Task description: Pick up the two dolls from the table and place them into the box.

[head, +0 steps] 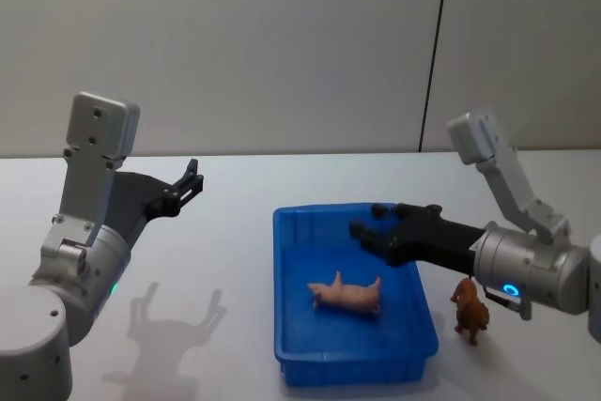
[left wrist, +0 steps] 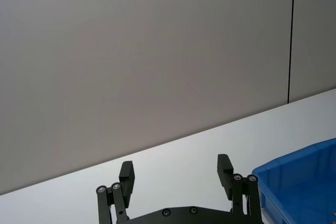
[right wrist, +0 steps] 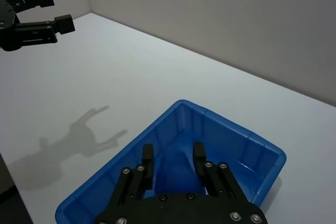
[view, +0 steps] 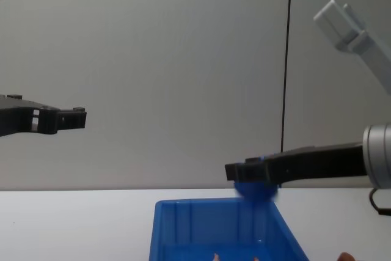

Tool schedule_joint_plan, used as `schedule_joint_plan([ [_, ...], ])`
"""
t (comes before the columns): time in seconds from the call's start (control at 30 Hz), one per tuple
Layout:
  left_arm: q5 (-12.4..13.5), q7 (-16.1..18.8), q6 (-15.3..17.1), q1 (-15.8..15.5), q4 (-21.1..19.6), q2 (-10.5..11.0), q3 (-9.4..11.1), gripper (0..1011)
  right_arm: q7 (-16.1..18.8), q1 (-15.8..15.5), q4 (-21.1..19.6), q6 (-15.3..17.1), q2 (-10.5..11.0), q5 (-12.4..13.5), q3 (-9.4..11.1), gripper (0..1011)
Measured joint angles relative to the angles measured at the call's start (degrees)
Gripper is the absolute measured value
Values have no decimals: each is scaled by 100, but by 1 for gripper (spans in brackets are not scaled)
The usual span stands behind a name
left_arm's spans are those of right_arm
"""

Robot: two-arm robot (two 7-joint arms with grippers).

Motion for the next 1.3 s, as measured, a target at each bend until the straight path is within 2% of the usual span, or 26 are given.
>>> schedule_joint_plan([
  [0.03,0,0,0,0,0,0,0,1001,0,0,0,0,0,0,0,437],
  [0.33,0,0,0,0,0,0,0,1001,61,-17,6,112,24,-49,-25,752],
  [0.67,0,0,0,0,0,0,0,1001,66,-38,-1,143,48,-50,-31,1001],
  [0.93,0,0,0,0,0,0,0,1001,-214,-213,-254,145,165,171,64,1001],
  [1.2,0,0,0,0,0,0,0,1001,-697,-589,-746,148,377,629,239,1001],
  [1.27,0,0,0,0,0,0,0,1001,-894,-777,-963,130,465,854,311,1001],
  [1.3,0,0,0,0,0,0,0,1001,-894,-777,-963,130,465,854,311,1001],
])
